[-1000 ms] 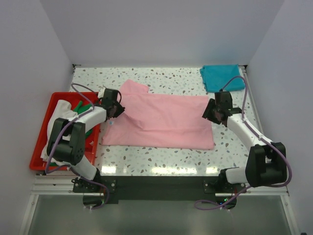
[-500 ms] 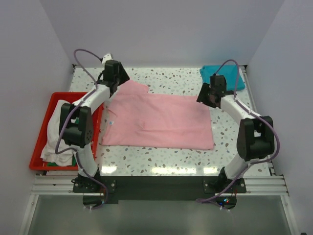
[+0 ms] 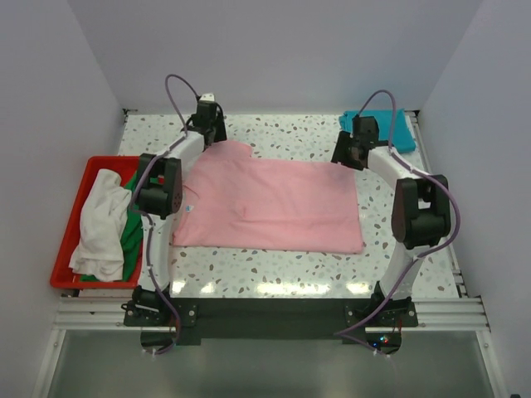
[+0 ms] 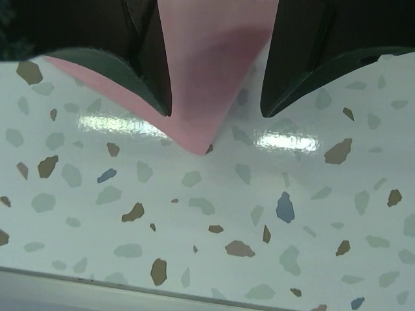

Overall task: Fold and stack the t-shirts
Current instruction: Fold the tshirt

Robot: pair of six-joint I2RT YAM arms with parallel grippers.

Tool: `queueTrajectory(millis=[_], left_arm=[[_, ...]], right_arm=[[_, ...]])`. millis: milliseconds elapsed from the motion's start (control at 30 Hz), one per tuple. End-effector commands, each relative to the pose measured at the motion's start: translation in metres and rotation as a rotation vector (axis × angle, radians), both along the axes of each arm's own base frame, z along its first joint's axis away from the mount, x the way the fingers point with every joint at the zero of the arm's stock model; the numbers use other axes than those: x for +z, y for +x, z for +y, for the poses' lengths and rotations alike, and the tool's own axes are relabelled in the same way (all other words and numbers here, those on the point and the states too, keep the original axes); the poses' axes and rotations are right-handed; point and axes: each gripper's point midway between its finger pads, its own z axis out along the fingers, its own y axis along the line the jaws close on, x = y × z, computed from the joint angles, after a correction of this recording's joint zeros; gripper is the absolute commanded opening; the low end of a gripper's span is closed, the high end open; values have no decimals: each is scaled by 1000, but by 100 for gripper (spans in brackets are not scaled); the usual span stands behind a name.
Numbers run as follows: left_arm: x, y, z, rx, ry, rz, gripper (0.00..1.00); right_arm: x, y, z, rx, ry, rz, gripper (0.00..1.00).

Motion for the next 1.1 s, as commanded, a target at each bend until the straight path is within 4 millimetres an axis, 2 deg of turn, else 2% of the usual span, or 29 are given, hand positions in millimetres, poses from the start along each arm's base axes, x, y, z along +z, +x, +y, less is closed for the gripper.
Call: queueTrajectory(millis=[0, 167, 400, 567, 767, 800, 1067], left_arm=[[8, 9, 6, -41, 24, -7, 62], [-6, 7, 3, -42, -1, 18, 56], [-10, 8, 1, -52, -59, 16, 49], [-11, 10, 1, -61, -105, -2, 44], [-13, 13, -6, -79, -156, -14, 43], [-13, 13, -5, -76, -164, -16, 43], [-13, 16, -14, -109, -219, -31, 40]], right_arm=[[21, 19, -12, -6, -37, -70, 59], [19, 16, -20, -23, -48, -63, 59], [7, 20, -31, -41, -53, -40, 59], [-10, 25, -46, -68, -43, -6, 59], [-27, 30, -46, -76, -33, 25, 59], [-35, 30, -47, -81, -37, 40, 59], [-46, 44, -47, -92, -27, 52, 57]])
